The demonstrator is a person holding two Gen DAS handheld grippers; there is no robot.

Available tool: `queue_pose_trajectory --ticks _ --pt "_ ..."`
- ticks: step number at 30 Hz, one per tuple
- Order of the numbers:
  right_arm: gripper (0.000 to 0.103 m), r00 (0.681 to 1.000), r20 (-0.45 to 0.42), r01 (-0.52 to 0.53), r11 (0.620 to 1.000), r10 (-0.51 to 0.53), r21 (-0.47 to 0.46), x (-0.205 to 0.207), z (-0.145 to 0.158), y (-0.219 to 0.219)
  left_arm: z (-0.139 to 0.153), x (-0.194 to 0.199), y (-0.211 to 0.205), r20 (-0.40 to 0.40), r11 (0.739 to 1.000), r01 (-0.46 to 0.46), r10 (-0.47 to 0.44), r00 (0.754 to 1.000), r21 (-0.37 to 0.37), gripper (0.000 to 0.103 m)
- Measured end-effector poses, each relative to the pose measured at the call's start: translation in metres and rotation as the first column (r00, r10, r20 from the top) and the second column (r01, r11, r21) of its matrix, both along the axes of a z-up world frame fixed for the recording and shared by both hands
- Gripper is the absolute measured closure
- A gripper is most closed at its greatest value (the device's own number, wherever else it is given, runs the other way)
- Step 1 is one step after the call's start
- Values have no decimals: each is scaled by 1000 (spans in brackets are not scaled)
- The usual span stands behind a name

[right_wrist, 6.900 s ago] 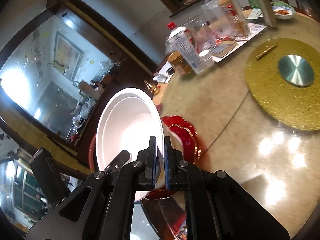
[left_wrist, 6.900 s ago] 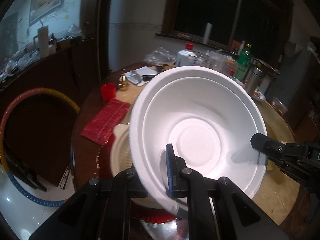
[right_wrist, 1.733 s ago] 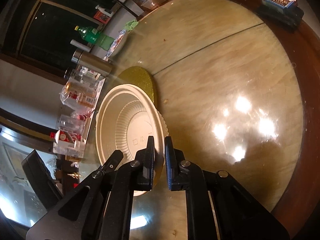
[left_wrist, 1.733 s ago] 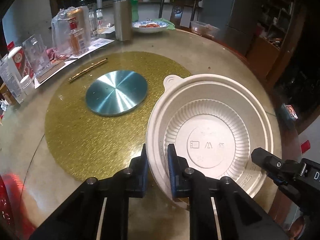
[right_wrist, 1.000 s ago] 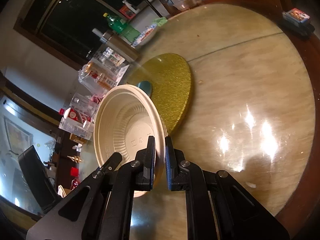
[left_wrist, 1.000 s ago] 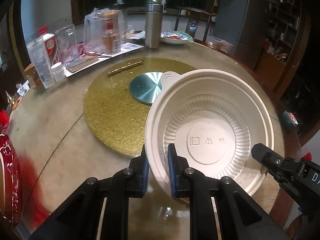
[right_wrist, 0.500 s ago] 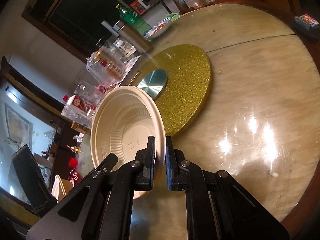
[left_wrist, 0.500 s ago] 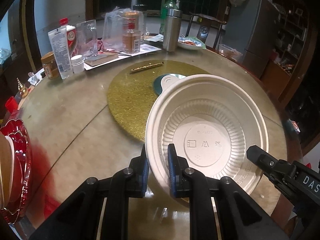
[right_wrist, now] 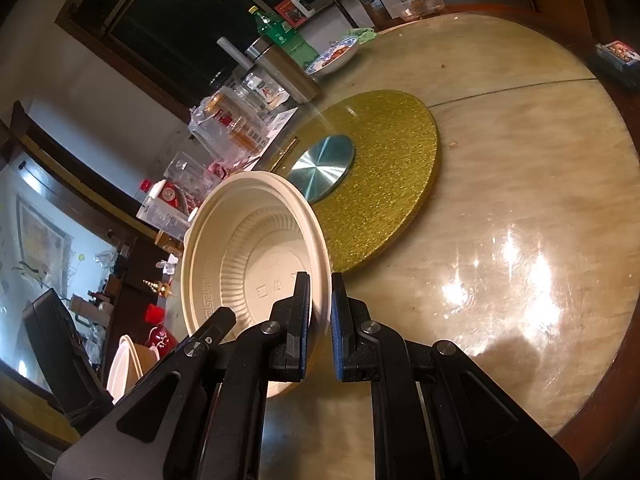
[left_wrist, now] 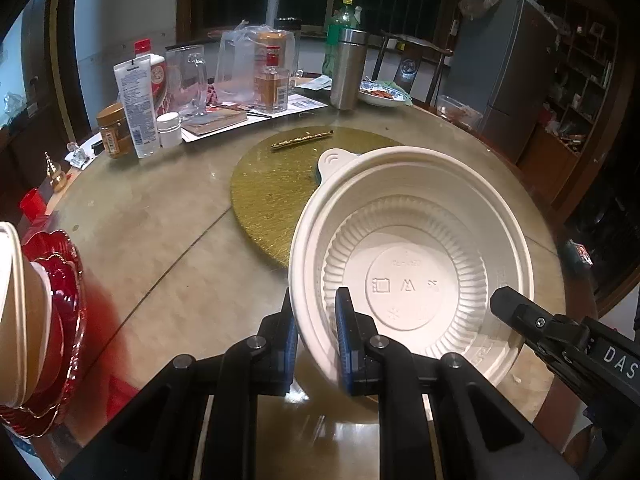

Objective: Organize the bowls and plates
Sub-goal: 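Lift and carry the beige bowl with both grippers to the red plate stack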

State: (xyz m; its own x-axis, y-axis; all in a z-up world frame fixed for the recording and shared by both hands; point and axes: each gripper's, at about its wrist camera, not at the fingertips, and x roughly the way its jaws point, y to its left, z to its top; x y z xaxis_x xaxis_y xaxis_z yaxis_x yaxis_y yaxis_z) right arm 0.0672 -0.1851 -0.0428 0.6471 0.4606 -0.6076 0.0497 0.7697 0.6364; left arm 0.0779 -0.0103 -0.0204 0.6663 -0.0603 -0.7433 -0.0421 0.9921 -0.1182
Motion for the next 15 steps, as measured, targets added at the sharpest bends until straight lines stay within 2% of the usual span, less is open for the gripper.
queue_pose_trajectory --ticks 15 --pt "94 998 18 -56 998 56 -4 -9 8 24 7 -18 22 10 999 -33 33 999 -14 87"
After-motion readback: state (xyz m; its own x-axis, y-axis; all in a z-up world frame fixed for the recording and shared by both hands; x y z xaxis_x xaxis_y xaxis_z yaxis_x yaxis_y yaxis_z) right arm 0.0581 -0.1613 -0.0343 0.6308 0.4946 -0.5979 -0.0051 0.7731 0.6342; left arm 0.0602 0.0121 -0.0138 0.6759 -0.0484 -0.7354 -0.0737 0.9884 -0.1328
